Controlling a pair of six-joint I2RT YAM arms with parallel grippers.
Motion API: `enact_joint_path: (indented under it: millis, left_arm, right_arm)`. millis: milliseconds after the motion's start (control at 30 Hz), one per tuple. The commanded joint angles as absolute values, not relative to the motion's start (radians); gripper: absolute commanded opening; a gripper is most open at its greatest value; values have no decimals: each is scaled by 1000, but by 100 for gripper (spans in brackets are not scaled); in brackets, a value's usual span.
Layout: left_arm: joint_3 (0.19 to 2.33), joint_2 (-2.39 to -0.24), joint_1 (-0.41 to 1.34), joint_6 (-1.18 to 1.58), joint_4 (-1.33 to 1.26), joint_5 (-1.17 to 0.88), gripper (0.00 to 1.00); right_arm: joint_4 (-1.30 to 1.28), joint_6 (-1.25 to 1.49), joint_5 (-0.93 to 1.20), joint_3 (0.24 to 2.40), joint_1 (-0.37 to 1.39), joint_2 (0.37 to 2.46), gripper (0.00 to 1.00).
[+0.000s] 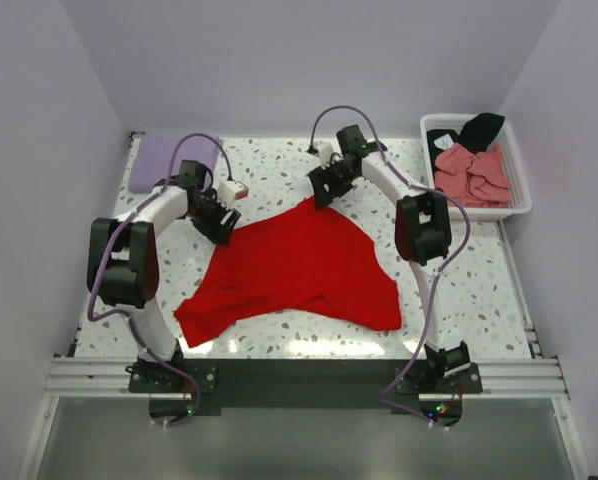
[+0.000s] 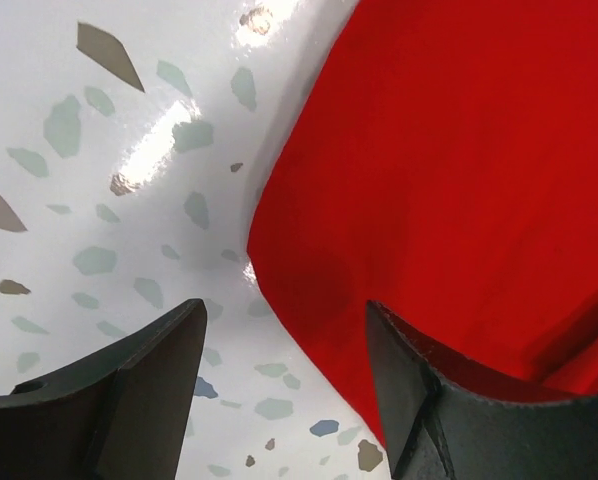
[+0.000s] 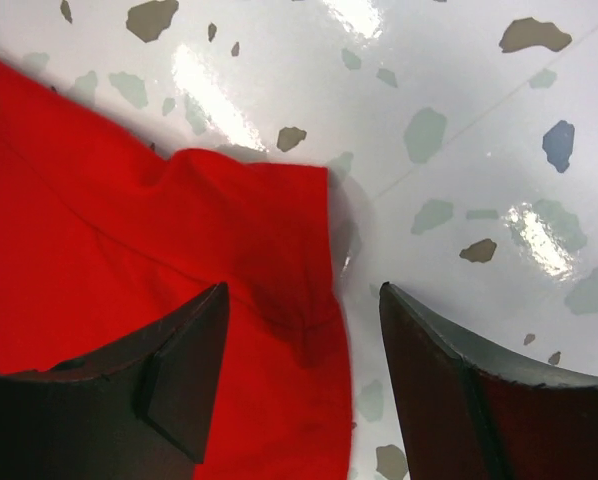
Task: Fold and stack the t-shirts
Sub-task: Flatten the tshirt out
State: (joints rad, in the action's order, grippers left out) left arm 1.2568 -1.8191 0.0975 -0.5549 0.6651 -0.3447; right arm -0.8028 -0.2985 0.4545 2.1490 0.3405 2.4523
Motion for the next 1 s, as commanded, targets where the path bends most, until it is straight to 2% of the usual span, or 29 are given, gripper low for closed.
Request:
enact_joint_path:
  millis: [0,100,200,233,267,300,333,433,467,533,767,967]
  left_arm:
    - [1226,-1810,94,-509,595,-301,70]
    - [1209,-1836,94,-488,568,-298,70]
    - [1219,-1881,95,-463,546,-322,70]
    - [1230,-1893,95,-457,540,-327,69]
    - [1238,-1916,95,-446,537,-340,67]
    - [1249,-1927,95,-445,541,-353,66]
    - [1273,-1945,95,-443,551,-368,63]
    - [1319,-1947,75,-449,580,-422,32]
    - [1331,-1938,68,-451,584,-425,13]
    - [1364,-1893,28,-442,575,-428,1]
    - [1451,-1754,0,-526,620,-526,0]
    - [1419,-1576,9,-673,697,-575,0]
  right_arm:
    - [-769,-282,523,2184,347,2465,65]
    - [-767,-275,571,2158,348,2470,62]
    - [-775,-262,604,2157,348,2490,52]
    - [-788,-264,624,2170,347,2500,36]
    - [-793,-262,641,2175,345,2505,28]
    - [-798,-261,667,2180,342,2505,8]
    - [-804,-256,682,2187,339,2497,0]
    - [-796,-241,712,2180,307,2459,0]
    - [-782,-232,710,2174,293,2415,0]
    - [-727,-200,715,2145,241,2366,0]
    - [-788,-216,745,2211,153,2227,0]
    - [-859,-340,758,2007,153,1985,0]
